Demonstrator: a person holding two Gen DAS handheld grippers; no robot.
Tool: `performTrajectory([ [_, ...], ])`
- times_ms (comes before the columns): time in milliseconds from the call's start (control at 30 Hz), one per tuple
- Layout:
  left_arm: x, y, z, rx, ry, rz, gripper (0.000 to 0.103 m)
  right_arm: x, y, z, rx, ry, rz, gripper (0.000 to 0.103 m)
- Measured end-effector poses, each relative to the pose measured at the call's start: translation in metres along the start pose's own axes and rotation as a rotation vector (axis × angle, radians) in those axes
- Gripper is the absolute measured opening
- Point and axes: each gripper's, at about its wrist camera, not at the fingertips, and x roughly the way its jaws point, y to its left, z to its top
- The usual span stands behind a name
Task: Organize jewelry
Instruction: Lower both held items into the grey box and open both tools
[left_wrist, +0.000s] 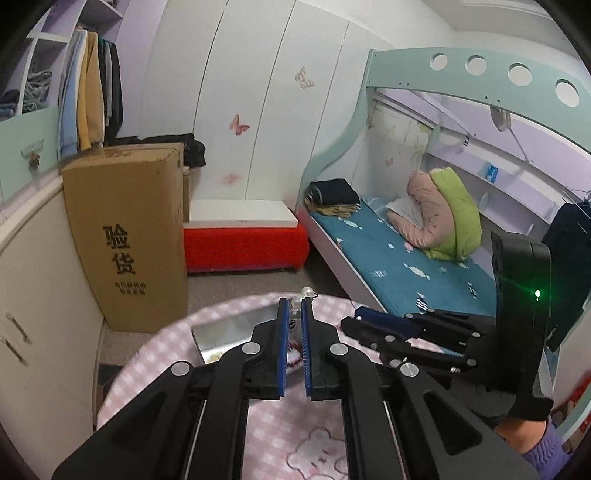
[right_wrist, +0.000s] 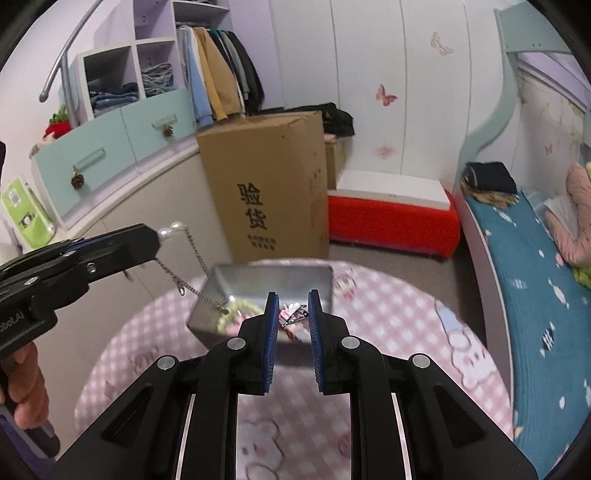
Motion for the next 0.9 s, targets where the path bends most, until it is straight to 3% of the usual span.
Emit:
performTrajectory([
  [233,0.017,0.017,0.007,-0.018,0.022,0.042,0.005,0.026,0.014,0.014,-0.012,0.024,0.024,0.017],
  [900,0.085,0.058,-0.03,-0.073,0.192,0.089,0.005,0.089,0.009,0.007,0.026,0.132,0.036,0.017],
])
